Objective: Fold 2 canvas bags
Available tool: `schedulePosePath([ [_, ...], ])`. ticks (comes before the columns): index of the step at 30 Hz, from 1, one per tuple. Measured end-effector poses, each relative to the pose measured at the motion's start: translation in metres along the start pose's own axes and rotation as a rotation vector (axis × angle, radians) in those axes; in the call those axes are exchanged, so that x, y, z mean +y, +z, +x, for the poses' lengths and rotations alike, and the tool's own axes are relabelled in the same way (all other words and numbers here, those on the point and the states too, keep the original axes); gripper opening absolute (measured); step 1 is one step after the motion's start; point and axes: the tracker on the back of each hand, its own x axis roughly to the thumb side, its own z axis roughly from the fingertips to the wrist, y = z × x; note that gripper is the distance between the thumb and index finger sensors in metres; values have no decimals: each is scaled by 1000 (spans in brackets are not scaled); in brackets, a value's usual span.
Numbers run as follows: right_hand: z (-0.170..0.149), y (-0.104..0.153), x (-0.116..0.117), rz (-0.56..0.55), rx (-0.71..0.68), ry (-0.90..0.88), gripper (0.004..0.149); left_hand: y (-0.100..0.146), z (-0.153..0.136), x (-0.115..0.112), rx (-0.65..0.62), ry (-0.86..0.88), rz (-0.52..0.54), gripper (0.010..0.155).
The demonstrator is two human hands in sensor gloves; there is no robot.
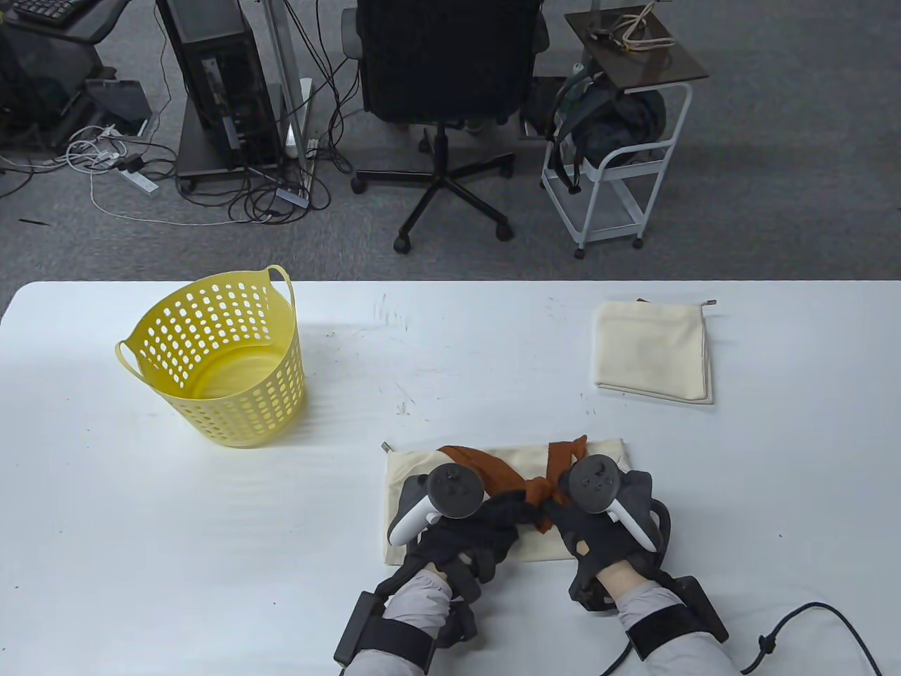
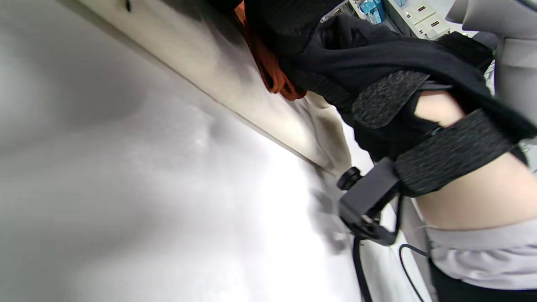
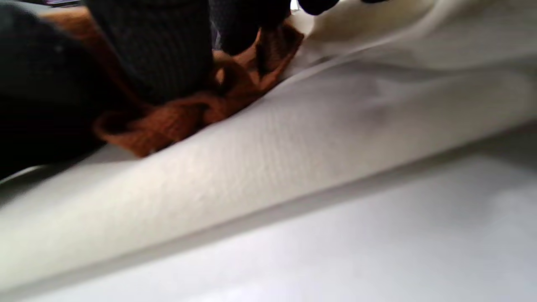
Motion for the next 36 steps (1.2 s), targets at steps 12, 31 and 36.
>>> schedulePosePath([
  [12,19,-4,20,202,-264,131,57,27,-7,36,80,-82,291,46],
  [31,12,0,13,79,-198,137,53,71,-71,70,494,-24,479,64],
  [36,9,2,9,14,-143,155,53,74,-62,78,258,148,472,67],
])
